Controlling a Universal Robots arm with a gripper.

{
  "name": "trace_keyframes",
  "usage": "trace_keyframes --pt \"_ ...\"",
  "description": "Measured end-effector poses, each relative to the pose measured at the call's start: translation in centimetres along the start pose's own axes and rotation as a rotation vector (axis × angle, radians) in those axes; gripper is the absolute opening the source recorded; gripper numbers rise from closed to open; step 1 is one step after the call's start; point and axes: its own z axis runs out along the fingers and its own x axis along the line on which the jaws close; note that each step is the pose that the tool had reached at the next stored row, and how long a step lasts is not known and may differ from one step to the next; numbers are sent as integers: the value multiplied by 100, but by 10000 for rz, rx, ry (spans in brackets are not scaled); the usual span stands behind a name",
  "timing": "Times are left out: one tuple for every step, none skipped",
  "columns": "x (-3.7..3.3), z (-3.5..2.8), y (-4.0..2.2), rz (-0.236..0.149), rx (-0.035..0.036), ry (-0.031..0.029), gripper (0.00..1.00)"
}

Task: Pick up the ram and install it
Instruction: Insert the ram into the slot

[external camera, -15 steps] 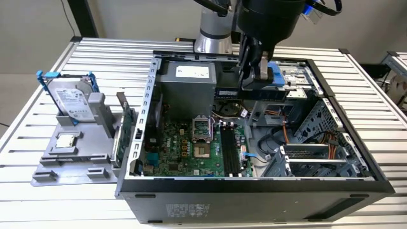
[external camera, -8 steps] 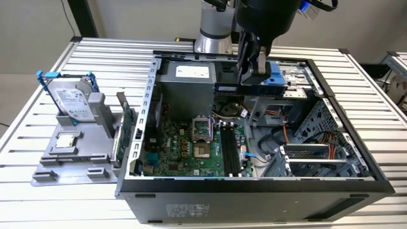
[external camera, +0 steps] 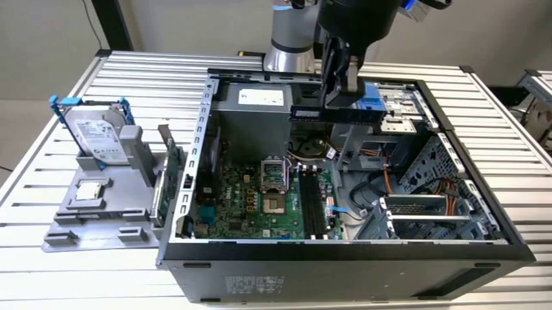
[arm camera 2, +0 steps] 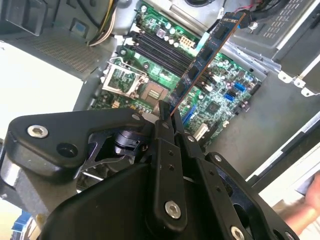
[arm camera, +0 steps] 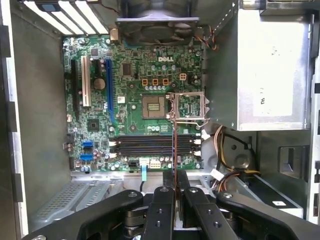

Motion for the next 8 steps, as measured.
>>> trace_keyframes --pt "-14 0 0 1 0 1 0" --pt "-29 -1 1 4 1 1 0" --pt "-44 0 2 7 2 -1 0" --pt "-59 0 2 9 2 1 0" --pt "-72 1 3 11 4 -3 0" --pt "-86 1 3 13 4 -2 0" --pt "-100 1 4 15 4 -2 0" --pt "-112 1 4 17 5 -3 0"
